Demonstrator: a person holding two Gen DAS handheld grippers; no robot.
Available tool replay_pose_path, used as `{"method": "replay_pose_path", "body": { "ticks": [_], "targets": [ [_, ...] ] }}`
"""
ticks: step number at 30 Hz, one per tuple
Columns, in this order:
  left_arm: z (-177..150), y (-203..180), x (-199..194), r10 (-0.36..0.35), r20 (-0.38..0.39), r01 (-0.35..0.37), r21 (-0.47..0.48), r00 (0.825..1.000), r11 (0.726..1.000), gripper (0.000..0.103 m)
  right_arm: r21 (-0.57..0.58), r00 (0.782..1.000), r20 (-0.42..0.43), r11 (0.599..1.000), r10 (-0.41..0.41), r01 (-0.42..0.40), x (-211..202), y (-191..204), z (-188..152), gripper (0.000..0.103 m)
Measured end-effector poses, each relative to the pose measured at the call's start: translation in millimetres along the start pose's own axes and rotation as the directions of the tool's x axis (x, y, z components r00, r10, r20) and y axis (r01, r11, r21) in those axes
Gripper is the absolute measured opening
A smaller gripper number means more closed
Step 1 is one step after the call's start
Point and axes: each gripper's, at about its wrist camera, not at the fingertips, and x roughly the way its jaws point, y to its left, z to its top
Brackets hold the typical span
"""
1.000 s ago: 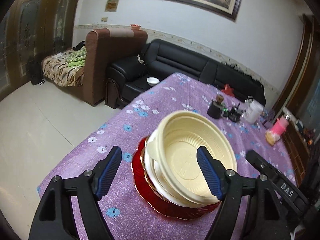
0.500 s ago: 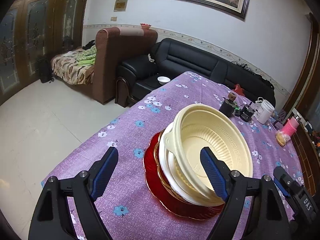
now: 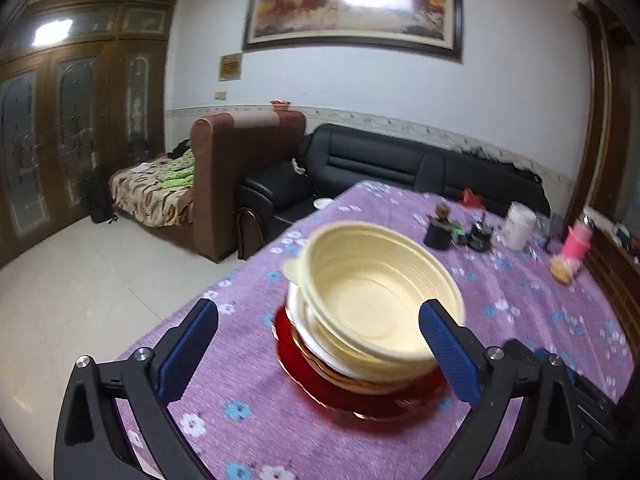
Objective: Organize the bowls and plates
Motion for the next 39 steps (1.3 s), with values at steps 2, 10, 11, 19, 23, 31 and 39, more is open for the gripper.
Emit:
{"method": "replay_pose_path", "body": {
  "ticks": [2, 10, 11, 19, 23, 31, 39],
  "targets": [
    [-4.5, -8.4, 3.8, 0.006, -0.033, -0.005, 0.034, 0.999, 0.999, 0.101, 0.001, 1.0, -0.012, 1.0, 0.003, -0.003, 1.3, -0.1, -2.0, 0.072],
    [-16.8, -21.9, 8.7, 0.012, -0.105, -0.004, 0.076, 0.994, 0.997, 0.101, -0.026, 0.999, -0.023, 0.999, -0.039, 0.038, -5.0, 1.0, -13.1, 0.076],
    [-17.6, -22.6, 8.0, 0.014, -0.107, -0.005, 0.08, 0.994, 0.997, 0.101, -0.026, 0.999, -0.023, 0.999, -0.044, 0.043, -5.6, 0.8, -13.9, 0.076],
    [-20.6, -21.2, 6.6, 0.006, -0.133, 0.006, 0.084, 0.991, 0.996, 0.101, -0.03, 0.997, -0.034, 0.998, -0.062, 0.061, -9.7, 1.8, -19.3, 0.076],
    [-22.5, -18.8, 7.0, 0.004, -0.144, 0.008, 0.081, 0.99, 0.997, 0.101, -0.041, 0.996, -0.037, 0.996, -0.076, 0.075, -10.3, 3.2, -21.0, 0.076],
    [-26.0, -15.3, 9.2, 0.001, -0.16, 0.01, 0.071, 0.987, 0.997, 0.101, -0.061, 0.994, -0.045, 0.994, -0.098, 0.095, -10.0, 8.4, -26.4, 0.076],
    [-31.2, -11.5, 11.9, 0.0, -0.174, 0.01, 0.059, 0.985, 0.998, 0.101, -0.073, 0.992, -0.054, 0.991, -0.115, 0.11, -8.1, 12.2, -31.0, 0.076]
  ]
}}
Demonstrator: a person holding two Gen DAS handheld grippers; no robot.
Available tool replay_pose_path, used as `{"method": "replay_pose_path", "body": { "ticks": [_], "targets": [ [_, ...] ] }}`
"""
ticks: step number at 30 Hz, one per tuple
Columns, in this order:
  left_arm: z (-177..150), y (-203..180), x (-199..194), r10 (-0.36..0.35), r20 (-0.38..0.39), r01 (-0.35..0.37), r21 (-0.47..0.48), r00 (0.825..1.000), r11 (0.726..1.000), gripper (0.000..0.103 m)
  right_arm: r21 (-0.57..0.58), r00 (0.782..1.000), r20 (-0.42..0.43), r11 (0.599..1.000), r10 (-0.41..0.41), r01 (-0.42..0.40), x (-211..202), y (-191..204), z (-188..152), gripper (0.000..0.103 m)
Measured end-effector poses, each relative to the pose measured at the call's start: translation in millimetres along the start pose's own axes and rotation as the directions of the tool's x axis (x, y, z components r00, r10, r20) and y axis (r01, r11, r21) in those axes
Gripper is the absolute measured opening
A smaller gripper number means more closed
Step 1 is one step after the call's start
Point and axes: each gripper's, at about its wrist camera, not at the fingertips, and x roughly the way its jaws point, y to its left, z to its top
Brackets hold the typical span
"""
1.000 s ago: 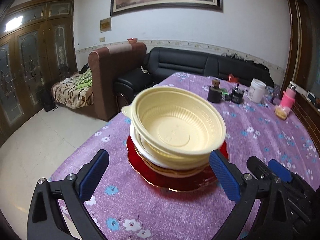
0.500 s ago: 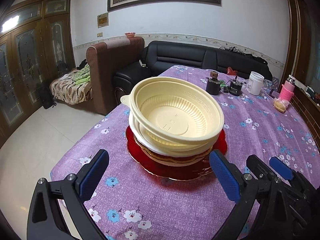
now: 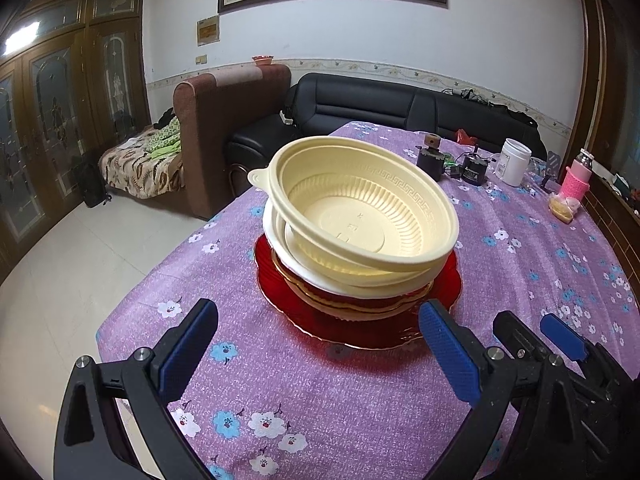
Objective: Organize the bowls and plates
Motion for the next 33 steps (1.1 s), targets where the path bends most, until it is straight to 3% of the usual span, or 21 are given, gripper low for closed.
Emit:
{"method": "replay_pose_path", "body": {
  "ticks": [20, 24, 29, 31, 33],
  "targets": [
    [-6.0, 10.7, 16.3, -0.002, -0.036, 0.0, -0.03, 0.999, 1.0, 0.101, -0.053, 0.998, -0.009, 0.997, -0.057, 0.056, 8.8, 11.1, -5.8, 0.076],
    [-6.4, 16.9, 9.2, 0.017, 0.014, -0.017, -0.046, 1.0, 0.999, 0.101, -0.088, 0.998, 0.009, 0.994, -0.058, 0.059, 7.8, 18.2, -2.2, 0.076],
    [-6.2, 29.6, -26.5, 0.07, 0.208, -0.05, -0.1, 0.976, 0.994, 0.103, -0.156, 0.997, 0.069, 0.987, -0.034, 0.044, -0.4, 37.5, 8.4, 0.082],
    [-5.9, 34.1, -26.8, 0.09, 0.203, -0.067, -0.116, 0.975, 0.991, 0.103, -0.178, 0.996, 0.085, 0.984, -0.016, 0.031, -2.7, 46.8, 12.7, 0.084],
    [-2.6, 42.5, -18.2, 0.063, 0.158, -0.042, -0.134, 0.985, 0.99, 0.103, -0.206, 0.996, 0.088, 0.978, -0.009, 0.027, -1.7, 56.6, 15.8, 0.084]
  ]
}}
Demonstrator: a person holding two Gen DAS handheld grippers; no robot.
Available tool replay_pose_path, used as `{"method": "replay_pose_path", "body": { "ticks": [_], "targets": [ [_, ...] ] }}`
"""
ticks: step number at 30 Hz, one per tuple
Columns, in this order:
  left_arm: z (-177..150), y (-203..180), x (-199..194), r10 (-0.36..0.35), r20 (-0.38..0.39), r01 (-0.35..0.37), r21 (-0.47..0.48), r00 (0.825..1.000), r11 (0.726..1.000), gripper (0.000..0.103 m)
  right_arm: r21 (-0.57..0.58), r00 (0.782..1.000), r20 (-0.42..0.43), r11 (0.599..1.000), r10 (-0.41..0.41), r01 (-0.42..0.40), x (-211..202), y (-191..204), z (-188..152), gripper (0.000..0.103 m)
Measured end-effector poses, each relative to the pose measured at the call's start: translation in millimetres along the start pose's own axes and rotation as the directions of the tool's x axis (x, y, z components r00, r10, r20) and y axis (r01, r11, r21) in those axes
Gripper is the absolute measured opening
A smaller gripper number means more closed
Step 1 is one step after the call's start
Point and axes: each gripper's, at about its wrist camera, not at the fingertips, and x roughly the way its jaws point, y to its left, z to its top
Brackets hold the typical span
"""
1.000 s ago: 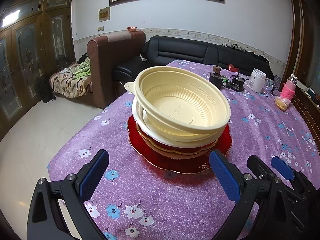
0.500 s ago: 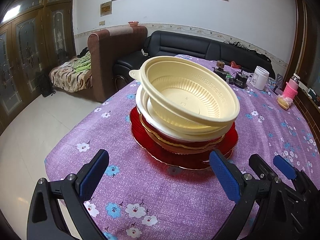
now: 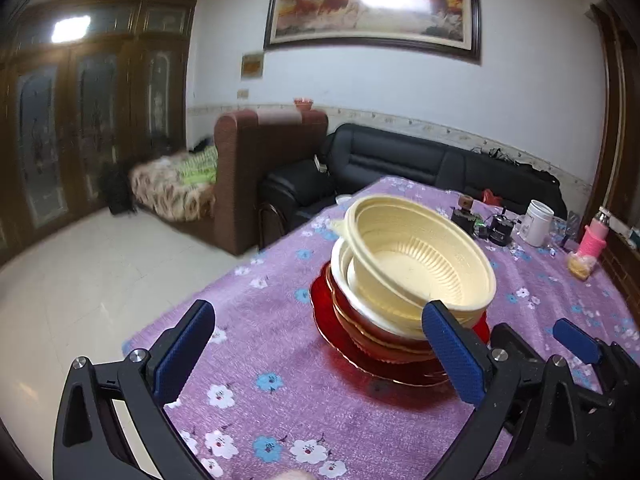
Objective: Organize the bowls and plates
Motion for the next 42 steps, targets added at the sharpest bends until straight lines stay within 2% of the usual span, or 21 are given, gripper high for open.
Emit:
{"method": "replay_pose_path", "body": {
  "ticks": [2, 4, 10, 13, 38, 42],
  "targets": [
    [1.1, 6.9, 10.4, -0.029, -0.053, 0.028, -0.027, 0.998, 0.999, 0.103, -0.027, 1.0, -0.005, 1.0, 0.014, -0.015, 3.1, 8.3, 1.6, 0.084],
    [0.3, 14.9, 19.2, -0.03, -0.097, 0.024, -0.055, 0.995, 0.998, 0.103, -0.041, 0.999, -0.015, 0.999, 0.031, -0.031, 5.6, 14.9, 0.3, 0.084],
    [3.0, 27.8, 35.5, -0.044, -0.16, 0.03, -0.089, 0.986, 0.996, 0.103, -0.058, 0.999, -0.024, 0.997, 0.044, -0.045, 9.8, 23.6, -1.2, 0.085],
    [1.9, 31.0, 41.1, -0.028, -0.183, 0.012, -0.087, 0.983, 0.996, 0.103, -0.053, 0.998, -0.037, 0.997, 0.046, -0.048, 14.4, 25.0, -2.1, 0.085],
    [-0.2, 22.3, 48.0, -0.004, -0.213, -0.008, -0.054, 0.977, 0.999, 0.103, -0.086, 0.993, -0.073, 0.992, 0.089, -0.095, 19.9, 35.5, -10.9, 0.087],
    [-0.5, 17.5, 41.3, 0.011, -0.179, -0.017, -0.036, 0.984, 0.999, 0.103, -0.088, 0.991, -0.077, 0.99, 0.105, -0.112, 18.7, 36.3, -11.7, 0.087]
  ]
}}
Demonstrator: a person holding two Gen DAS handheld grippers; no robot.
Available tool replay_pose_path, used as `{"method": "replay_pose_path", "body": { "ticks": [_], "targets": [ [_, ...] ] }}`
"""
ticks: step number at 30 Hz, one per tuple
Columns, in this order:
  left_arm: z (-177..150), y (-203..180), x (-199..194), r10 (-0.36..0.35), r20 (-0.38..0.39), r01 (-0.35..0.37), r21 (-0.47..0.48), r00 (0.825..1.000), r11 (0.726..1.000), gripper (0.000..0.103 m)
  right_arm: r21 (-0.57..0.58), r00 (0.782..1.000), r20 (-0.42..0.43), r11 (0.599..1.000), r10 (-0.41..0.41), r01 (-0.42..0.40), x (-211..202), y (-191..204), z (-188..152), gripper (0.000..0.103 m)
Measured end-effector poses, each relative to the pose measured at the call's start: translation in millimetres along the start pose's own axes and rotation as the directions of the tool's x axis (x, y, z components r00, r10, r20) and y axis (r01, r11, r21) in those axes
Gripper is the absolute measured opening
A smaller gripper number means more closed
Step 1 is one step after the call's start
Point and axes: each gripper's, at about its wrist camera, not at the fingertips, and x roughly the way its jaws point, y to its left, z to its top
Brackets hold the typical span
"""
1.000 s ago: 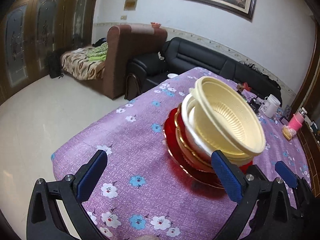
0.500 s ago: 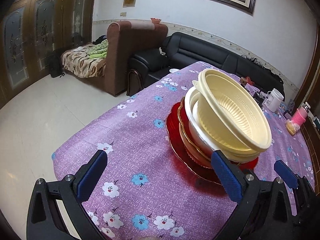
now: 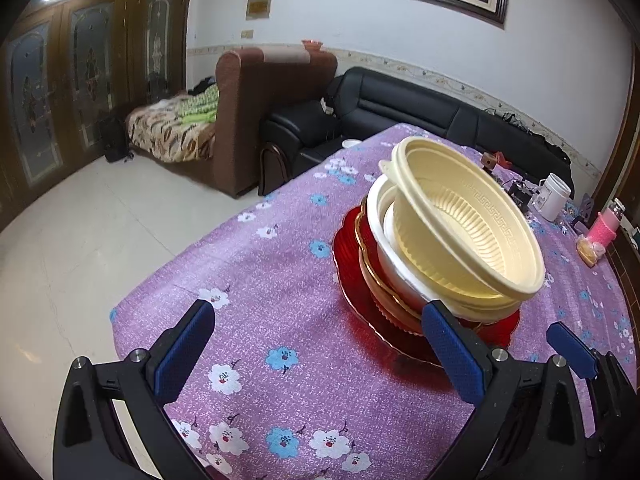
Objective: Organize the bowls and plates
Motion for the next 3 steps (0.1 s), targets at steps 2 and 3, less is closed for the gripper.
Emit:
{"method": "replay_pose_path", "body": {
  "ticks": [2, 3],
  "targets": [
    [0.9, -2.4, -2.9, -0.004, 0.002, 0.004, 0.006, 1.0, 1.0, 0.103, 0.006, 1.0, 0.001, 1.0, 0.011, -0.011, -1.5, -2.1, -0.8, 0.087],
    [1.6, -3.7, -4.2, -0.014, -0.002, 0.014, 0.007, 1.0, 1.0, 0.103, 0.014, 1.0, 0.002, 1.0, 0.016, -0.016, -2.4, -4.8, -1.0, 0.087]
  ]
}}
